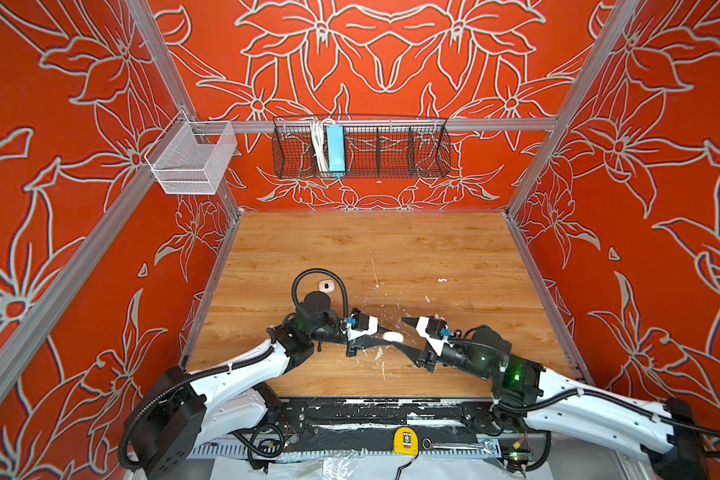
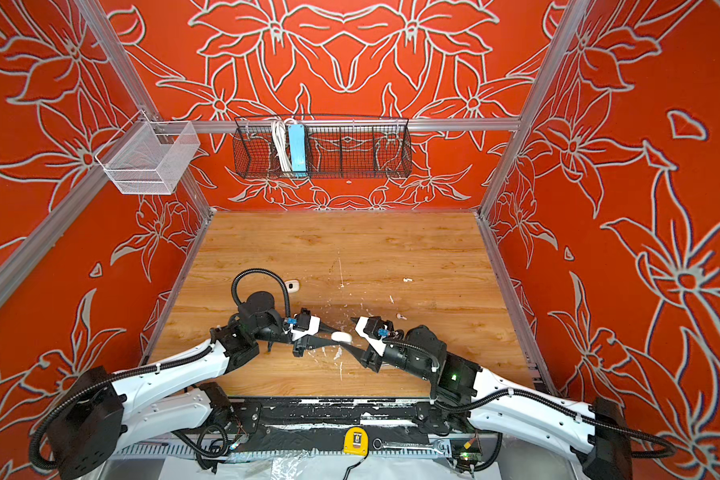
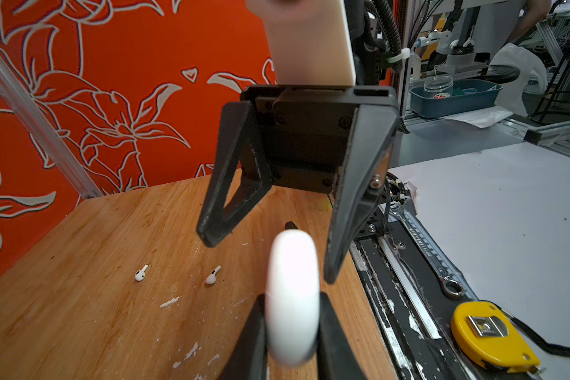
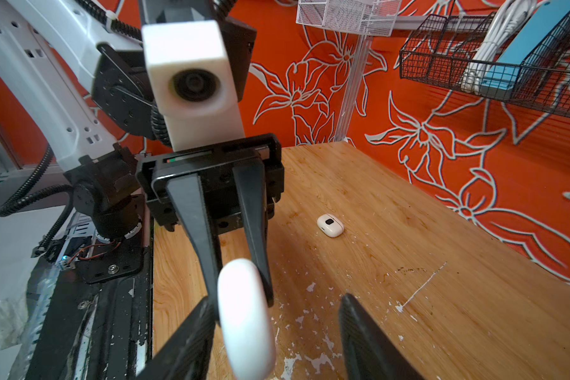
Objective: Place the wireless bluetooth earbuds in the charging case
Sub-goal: 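Pull the round case lid open with the right gripper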
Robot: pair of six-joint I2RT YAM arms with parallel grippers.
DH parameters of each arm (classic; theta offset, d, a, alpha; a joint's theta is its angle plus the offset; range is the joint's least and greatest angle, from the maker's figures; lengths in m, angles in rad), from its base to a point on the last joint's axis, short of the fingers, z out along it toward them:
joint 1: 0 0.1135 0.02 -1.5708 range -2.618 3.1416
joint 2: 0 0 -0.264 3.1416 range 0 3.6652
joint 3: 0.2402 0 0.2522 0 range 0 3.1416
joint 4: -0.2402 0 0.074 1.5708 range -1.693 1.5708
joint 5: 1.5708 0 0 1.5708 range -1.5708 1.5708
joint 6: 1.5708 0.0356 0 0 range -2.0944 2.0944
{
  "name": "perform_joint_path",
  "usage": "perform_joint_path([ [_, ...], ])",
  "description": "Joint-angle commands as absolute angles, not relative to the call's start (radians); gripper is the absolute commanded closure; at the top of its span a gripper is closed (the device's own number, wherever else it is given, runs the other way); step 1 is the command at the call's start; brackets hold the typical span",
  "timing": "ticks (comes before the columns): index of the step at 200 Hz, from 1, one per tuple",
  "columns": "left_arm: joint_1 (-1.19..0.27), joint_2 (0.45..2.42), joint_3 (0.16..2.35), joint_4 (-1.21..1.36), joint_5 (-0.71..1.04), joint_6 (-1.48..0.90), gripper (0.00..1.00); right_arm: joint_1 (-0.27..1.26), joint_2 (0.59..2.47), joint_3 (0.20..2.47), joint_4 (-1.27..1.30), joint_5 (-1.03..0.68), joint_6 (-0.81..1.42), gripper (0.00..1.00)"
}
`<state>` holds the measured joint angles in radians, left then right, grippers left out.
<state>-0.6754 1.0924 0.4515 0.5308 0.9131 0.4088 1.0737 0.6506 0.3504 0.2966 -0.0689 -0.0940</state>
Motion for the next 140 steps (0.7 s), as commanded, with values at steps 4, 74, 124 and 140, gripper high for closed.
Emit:
perform_joint_path([
  [4, -0.682, 1.092, 0.475, 0.528, 0.933, 0.433, 1.0, 1.077, 0.66, 0.377, 0.318, -0.001, -0.08, 0.38],
  [74, -0.681, 1.094, 0.485, 0.508, 0.94, 0.439, 1.0, 1.077, 0.598, 0.356, 0.325, 0.147, -0.056, 0.38],
  [124, -0.681, 1.095, 0.488, 0.505, 0.945, 0.441, 1.0, 1.076, 0.552, 0.342, 0.306, 0.201, -0.045, 0.38],
  [140, -0.681, 1.095, 0.486, 0.505, 0.946, 0.441, 1.0, 1.075, 0.557, 0.344, 0.307, 0.199, -0.043, 0.38],
])
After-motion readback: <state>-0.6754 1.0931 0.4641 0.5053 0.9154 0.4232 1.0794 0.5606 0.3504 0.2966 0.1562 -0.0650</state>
